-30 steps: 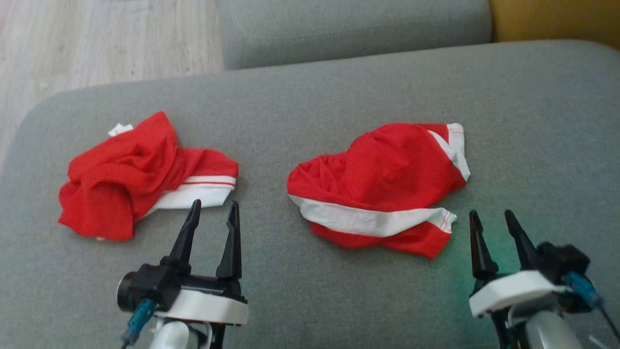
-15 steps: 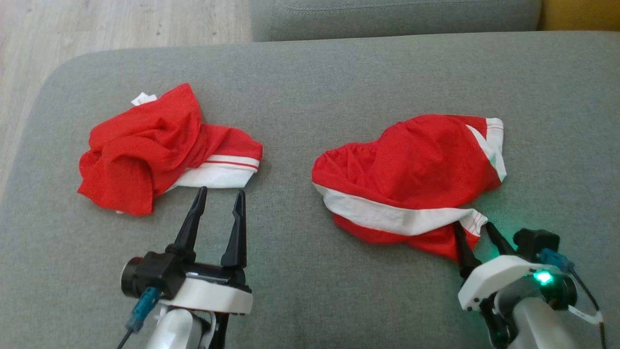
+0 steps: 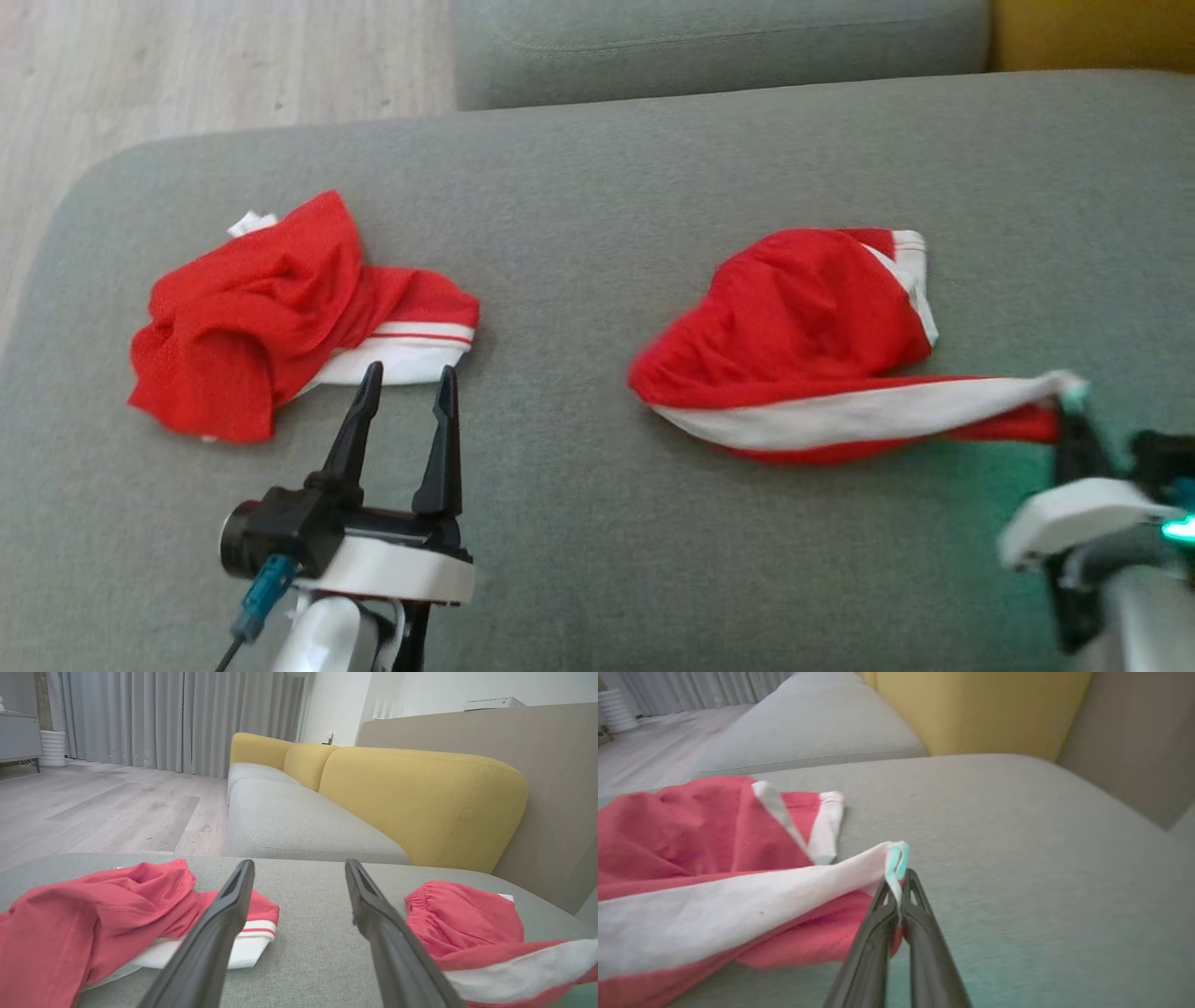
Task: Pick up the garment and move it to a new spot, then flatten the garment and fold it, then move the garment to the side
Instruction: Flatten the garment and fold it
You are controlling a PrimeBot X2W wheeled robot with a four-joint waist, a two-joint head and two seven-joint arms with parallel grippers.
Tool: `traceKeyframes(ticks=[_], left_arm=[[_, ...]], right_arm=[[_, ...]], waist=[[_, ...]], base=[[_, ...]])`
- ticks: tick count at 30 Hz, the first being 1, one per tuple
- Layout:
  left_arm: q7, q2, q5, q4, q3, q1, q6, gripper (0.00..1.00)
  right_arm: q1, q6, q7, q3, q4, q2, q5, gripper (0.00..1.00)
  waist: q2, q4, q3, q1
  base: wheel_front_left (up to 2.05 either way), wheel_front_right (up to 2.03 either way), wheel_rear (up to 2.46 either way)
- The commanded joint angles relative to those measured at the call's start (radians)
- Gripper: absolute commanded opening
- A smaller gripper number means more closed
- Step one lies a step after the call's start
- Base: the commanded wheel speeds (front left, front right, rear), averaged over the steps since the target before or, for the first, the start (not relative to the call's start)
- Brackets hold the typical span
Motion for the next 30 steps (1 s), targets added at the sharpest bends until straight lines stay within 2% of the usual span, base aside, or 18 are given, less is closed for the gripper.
traceKeyframes(ticks=[1,5,9,10,11,12,18,20,23,27,30], left_arm=[[-0.008,-0.001,0.006,-0.035,0.036,-0.019,0.004,1.0],[-0.008,-0.001,0.006,-0.038,0.033,-0.017,0.004,1.0],[-0.008,-0.001,0.006,-0.033,0.025,-0.023,0.001,1.0],[-0.008,-0.001,0.005,-0.032,0.023,-0.025,0.001,1.0],[-0.008,-0.001,0.004,-0.031,0.022,-0.026,0.001,1.0],[-0.008,-0.001,0.003,-0.031,0.023,-0.026,0.001,1.0],[-0.008,-0.001,0.001,-0.025,0.024,-0.022,-0.001,1.0],[-0.008,-0.001,0.001,-0.024,0.024,-0.022,-0.002,1.0],[-0.008,-0.001,0.0,-0.024,0.022,-0.021,-0.002,1.0],[-0.008,-0.001,-0.003,-0.021,0.01,-0.02,-0.004,1.0],[-0.008,-0.001,-0.006,-0.022,0.005,-0.023,-0.003,1.0]], right_arm=[[0.0,-0.001,0.007,-0.027,-0.078,-0.006,-0.038,0.0],[0.024,-0.001,0.057,-0.155,-0.188,-0.006,-0.101,0.0],[0.04,-0.001,0.116,-0.228,-0.224,-0.006,-0.161,0.0],[0.041,-0.001,0.126,-0.241,-0.228,-0.006,-0.176,0.06],[0.04,-0.001,0.124,-0.249,-0.234,-0.006,-0.185,0.85],[0.038,-0.001,0.117,-0.25,-0.239,-0.006,-0.188,1.0],[0.029,-0.001,-0.005,-0.166,-0.296,-0.006,-0.15,1.0],[0.035,-0.001,-0.047,-0.083,-0.315,-0.006,-0.095,1.0],[0.062,-0.001,-0.085,0.092,-0.358,-0.006,-0.026,1.0],[0.122,-0.001,-0.096,0.279,-0.387,-0.006,0.015,1.0],[0.157,-0.001,-0.073,0.405,-0.368,-0.006,-0.001,1.0]], waist=[[0.0,-0.019,-0.01,0.0],[0.0,-0.041,-0.012,0.0],[0.0,-0.048,-0.007,0.0],[0.0,-0.048,-0.006,0.0],[0.0,-0.047,-0.006,0.0],[0.0,-0.047,-0.007,0.0],[0.0,-0.047,-0.015,0.0],[0.0,-0.045,-0.019,0.0],[0.0,-0.044,-0.023,0.0],[0.0,-0.03,-0.023,0.0],[0.0,-0.016,-0.018,0.0]], base=[[0.0,0.0,0.0],[0.0,0.0,0.0],[0.0,0.0,0.0],[0.0,0.0,0.0],[0.0,0.0,0.0],[0.0,0.0,0.0],[0.0,0.0,0.0],[0.0,0.0,0.0],[0.0,0.0,0.0],[0.0,0.0,0.0],[0.0,0.0,0.0]])
